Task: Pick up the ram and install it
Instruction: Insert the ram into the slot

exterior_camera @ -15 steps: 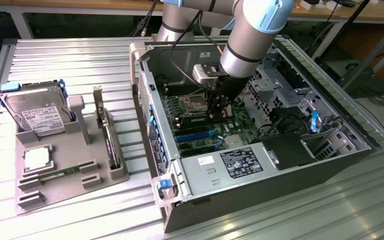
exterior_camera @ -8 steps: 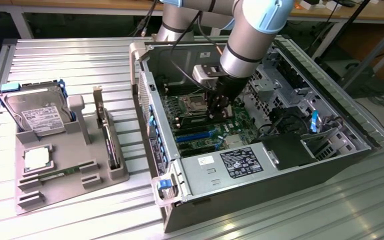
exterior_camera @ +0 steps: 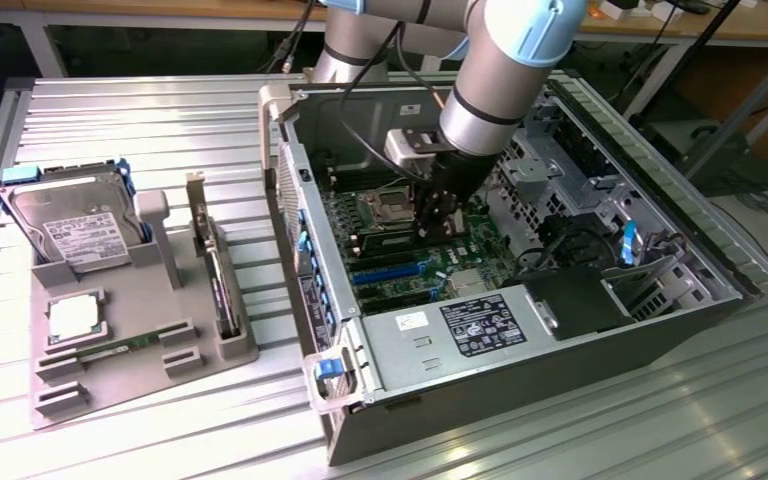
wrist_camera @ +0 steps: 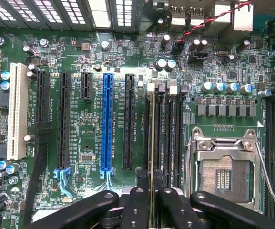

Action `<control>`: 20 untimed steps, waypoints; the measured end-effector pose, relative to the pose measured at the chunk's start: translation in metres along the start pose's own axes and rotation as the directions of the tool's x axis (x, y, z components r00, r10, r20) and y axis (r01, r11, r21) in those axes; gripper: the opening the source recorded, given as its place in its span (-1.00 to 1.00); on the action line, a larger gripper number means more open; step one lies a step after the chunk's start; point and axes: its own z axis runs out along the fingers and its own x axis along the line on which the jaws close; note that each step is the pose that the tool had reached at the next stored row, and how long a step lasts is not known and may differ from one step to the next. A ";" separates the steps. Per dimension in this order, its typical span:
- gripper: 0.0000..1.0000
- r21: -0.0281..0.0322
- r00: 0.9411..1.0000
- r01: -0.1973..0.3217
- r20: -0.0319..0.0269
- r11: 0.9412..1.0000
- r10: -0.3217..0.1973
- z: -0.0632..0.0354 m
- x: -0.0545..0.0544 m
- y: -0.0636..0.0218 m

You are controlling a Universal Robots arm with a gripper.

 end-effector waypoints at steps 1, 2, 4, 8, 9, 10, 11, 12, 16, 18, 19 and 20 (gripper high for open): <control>-0.72 0.000 1.000 -0.003 0.000 1.000 0.003 0.0000 0.000 0.0000; -0.72 0.001 1.000 -0.004 0.000 1.000 0.004 0.0003 0.000 0.0000; -0.72 0.005 1.000 -0.003 -0.001 1.000 0.003 0.0025 0.000 -0.0003; -0.69 0.005 1.000 -0.003 -0.001 1.000 0.003 0.0024 0.000 -0.0002; -0.69 0.005 1.000 -0.003 -0.001 1.000 0.003 0.0024 0.000 -0.0002; -0.57 0.005 1.000 -0.003 -0.001 1.000 0.003 0.0020 0.000 -0.0001; -0.57 0.005 1.000 -0.005 -0.001 1.000 0.005 -0.0108 -0.001 0.0006; -0.57 0.005 1.000 -0.005 -0.001 1.000 0.005 -0.0183 -0.001 0.0011; -0.80 0.005 1.000 -0.005 -0.001 1.000 0.005 -0.0325 -0.002 -0.0169; -0.80 0.005 1.000 -0.005 -0.001 1.000 0.005 -0.0332 -0.001 -0.0267; -0.80 0.005 1.000 -0.005 -0.002 1.000 0.005 -0.0350 -0.002 -0.0316; -0.80 0.005 1.000 -0.005 -0.001 1.000 0.005 -0.0396 -0.002 -0.0353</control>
